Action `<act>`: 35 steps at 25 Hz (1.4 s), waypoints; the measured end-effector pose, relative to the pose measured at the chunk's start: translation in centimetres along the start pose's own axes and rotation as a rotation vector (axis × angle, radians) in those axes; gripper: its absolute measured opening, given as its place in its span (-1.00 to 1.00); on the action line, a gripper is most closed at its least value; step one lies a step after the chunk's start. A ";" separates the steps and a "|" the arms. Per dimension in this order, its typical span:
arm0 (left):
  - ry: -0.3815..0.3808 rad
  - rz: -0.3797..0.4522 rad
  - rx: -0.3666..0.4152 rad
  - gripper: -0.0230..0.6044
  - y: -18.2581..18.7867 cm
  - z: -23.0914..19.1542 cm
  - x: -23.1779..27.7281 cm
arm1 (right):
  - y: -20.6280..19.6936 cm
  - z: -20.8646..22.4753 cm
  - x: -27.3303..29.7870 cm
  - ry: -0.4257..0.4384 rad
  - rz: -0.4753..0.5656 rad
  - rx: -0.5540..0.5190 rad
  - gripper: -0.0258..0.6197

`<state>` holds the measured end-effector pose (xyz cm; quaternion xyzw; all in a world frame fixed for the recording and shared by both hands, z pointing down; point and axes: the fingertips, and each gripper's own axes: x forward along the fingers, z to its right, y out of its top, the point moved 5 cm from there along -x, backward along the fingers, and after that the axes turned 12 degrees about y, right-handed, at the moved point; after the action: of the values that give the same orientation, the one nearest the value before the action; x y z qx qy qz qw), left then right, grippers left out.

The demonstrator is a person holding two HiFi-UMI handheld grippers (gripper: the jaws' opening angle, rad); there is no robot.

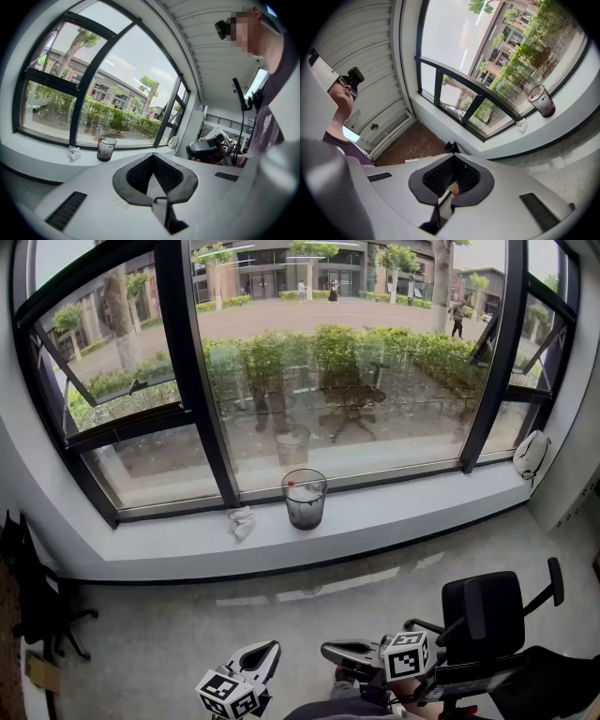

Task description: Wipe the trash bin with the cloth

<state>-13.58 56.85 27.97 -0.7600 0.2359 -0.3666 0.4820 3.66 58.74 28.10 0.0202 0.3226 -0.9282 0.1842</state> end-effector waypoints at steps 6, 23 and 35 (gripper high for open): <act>-0.016 0.038 0.075 -0.94 5.3 5.0 8.9 | 6.1 3.4 -5.9 0.020 -0.013 0.025 -0.94; -0.107 0.067 0.083 -0.94 10.3 7.4 21.7 | 17.4 9.2 -13.5 0.002 0.120 -0.059 -0.94; -0.206 0.100 0.013 -0.94 14.8 -3.2 26.1 | 23.9 12.3 -7.6 -0.168 0.238 0.003 -0.94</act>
<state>0.03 30.22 24.07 -0.7778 0.2201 -0.2636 0.5264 20.27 36.45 24.91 -0.0192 0.3000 -0.8987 0.3193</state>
